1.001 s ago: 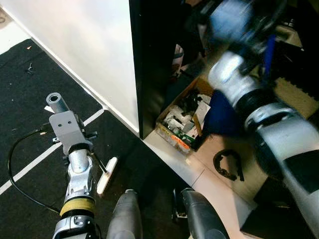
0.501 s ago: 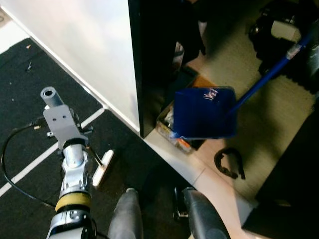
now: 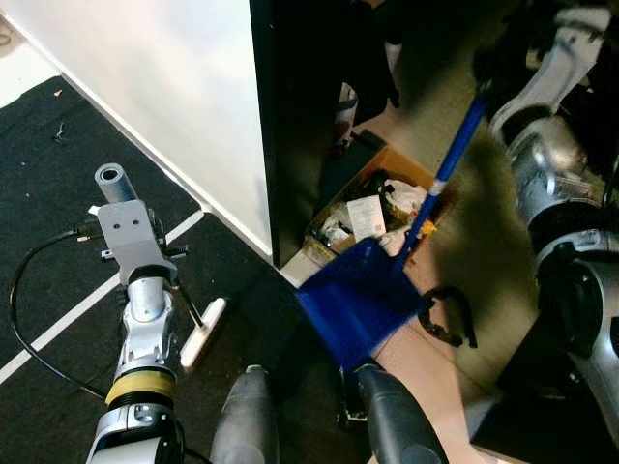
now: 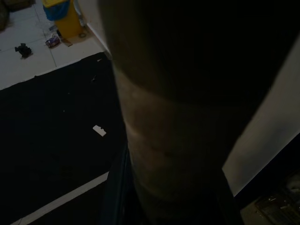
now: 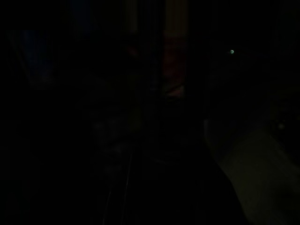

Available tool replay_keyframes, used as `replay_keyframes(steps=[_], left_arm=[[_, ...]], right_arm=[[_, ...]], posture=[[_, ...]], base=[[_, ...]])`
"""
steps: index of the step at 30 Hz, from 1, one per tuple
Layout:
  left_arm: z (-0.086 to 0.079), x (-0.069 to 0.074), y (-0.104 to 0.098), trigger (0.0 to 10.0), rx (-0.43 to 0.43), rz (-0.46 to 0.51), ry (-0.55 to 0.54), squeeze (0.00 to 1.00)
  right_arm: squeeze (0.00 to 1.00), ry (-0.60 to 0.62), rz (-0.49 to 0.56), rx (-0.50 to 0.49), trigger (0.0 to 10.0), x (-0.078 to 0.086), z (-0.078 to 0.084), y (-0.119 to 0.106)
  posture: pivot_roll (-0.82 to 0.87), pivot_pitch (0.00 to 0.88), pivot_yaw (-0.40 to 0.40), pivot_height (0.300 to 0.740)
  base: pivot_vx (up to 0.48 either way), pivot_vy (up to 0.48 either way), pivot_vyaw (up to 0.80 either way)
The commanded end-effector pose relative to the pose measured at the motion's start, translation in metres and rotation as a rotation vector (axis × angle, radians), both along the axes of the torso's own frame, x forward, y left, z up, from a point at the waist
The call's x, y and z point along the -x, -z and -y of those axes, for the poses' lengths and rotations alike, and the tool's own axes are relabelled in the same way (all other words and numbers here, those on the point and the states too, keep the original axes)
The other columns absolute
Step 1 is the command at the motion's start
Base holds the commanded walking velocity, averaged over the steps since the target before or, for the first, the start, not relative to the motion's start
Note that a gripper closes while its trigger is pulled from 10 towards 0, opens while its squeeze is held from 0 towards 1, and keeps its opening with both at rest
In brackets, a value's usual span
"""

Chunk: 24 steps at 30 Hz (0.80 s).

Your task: Sweep floor

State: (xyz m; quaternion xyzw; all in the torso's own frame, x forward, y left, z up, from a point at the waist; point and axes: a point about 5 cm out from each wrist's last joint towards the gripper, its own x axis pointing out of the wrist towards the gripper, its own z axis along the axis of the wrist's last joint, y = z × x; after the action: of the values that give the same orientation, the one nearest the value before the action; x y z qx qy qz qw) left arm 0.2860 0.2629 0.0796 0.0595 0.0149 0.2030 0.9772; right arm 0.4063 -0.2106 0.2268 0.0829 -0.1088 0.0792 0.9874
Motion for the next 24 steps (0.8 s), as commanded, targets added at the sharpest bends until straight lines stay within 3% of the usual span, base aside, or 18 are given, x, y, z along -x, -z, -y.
replay_keyframes(steps=[1, 9, 18, 19, 20, 24], left_arm=[[-0.007, 0.003, -0.004, 10.0, -0.043, -0.003, 0.001, 0.00], [-0.007, 0.006, -0.002, 10.0, -0.050, -0.006, -0.001, 0.00], [-0.006, 0.005, -0.003, 10.0, -0.044, -0.003, 0.004, 0.00], [-0.005, 0.005, -0.002, 10.0, -0.042, -0.007, 0.021, 0.00], [-0.005, 0.005, -0.001, 10.0, -0.043, -0.013, 0.030, 0.00], [-0.003, 0.006, 0.001, 10.0, -0.042, -0.021, 0.040, 0.00]], right_arm=[[0.00, -0.007, 0.001, -0.020, 10.0, 0.003, 0.007, 0.002], [0.00, -0.103, -0.075, 0.025, 10.0, 0.014, 0.001, 0.029], [0.00, -0.180, -0.066, -0.042, 10.0, 0.013, -0.001, 0.010], [0.00, -0.334, -0.143, -0.046, 10.0, 0.019, -0.012, 0.016], [0.00, -0.389, -0.187, -0.043, 10.0, 0.021, -0.017, 0.021], [0.00, -0.443, -0.269, -0.034, 10.0, 0.026, -0.022, 0.036]], posture=[[0.07, 0.122, -0.055, 0.740], [0.07, 0.111, -0.050, 0.740], [0.07, 0.106, -0.053, 0.740], [0.06, 0.105, -0.055, 0.740], [0.06, 0.105, -0.055, 0.740], [0.06, 0.106, -0.058, 0.740]], base=[[0.000, 0.000, 0.00], [0.000, 0.000, 0.00], [0.000, 0.000, 0.00], [0.000, 0.000, 0.00], [0.000, 0.000, 0.00], [0.000, 0.000, 0.00]])
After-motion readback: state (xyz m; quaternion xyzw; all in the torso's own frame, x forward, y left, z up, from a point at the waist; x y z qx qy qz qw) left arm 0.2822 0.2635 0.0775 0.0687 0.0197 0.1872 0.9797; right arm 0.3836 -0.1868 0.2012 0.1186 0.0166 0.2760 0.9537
